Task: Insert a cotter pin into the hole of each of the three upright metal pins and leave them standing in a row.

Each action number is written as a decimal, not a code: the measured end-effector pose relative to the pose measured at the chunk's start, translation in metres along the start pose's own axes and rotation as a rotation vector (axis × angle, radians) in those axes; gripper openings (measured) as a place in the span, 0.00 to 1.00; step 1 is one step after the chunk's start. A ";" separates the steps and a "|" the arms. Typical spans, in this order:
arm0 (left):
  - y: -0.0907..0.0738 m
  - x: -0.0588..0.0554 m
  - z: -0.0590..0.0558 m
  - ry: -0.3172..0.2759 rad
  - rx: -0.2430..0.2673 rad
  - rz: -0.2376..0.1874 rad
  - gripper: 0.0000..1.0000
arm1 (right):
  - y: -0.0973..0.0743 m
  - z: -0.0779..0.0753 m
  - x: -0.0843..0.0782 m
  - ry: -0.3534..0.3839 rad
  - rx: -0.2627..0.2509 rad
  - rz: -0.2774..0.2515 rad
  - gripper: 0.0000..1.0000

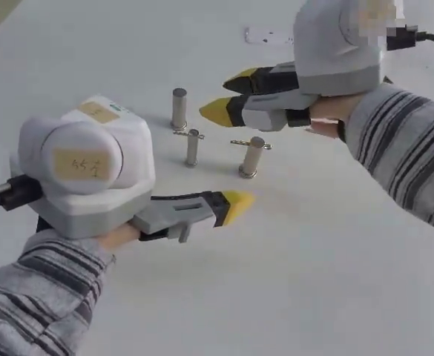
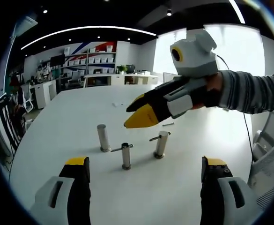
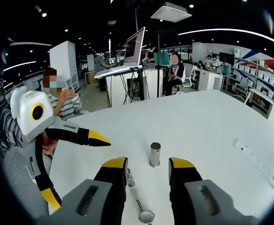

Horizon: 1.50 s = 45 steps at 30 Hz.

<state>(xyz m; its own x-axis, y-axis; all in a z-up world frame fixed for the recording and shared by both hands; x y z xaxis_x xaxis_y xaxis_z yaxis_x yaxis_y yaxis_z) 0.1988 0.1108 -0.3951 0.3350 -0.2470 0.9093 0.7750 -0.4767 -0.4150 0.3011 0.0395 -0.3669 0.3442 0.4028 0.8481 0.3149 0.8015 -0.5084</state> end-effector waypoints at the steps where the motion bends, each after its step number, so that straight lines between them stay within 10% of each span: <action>1: 0.000 0.000 0.000 -0.002 0.001 0.000 0.99 | 0.004 -0.001 0.001 0.010 -0.002 -0.009 0.31; 22: -0.001 -0.004 0.010 -0.034 0.055 0.019 0.99 | 0.065 -0.019 -0.003 0.115 -0.014 0.011 0.26; 45: 0.000 -0.009 0.014 -0.050 0.062 0.032 0.96 | 0.082 -0.025 -0.014 0.169 -0.041 0.056 0.13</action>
<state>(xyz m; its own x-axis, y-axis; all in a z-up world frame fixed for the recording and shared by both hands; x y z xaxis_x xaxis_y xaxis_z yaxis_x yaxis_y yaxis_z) 0.2037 0.1250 -0.4029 0.3851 -0.2179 0.8968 0.7945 -0.4161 -0.4423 0.3439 0.0886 -0.4236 0.5051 0.3636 0.7828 0.3254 0.7598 -0.5629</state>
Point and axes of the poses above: the centre of the closed fingertips' face, and the gripper's own axes: y roughly forward along the fingers, z roughly to its left, x roughly out of its top, the point moved 6 cm from there along -y, roughly backward along the fingers, and after that the axes turned 9 degrees about y, right-handed, at the moved point
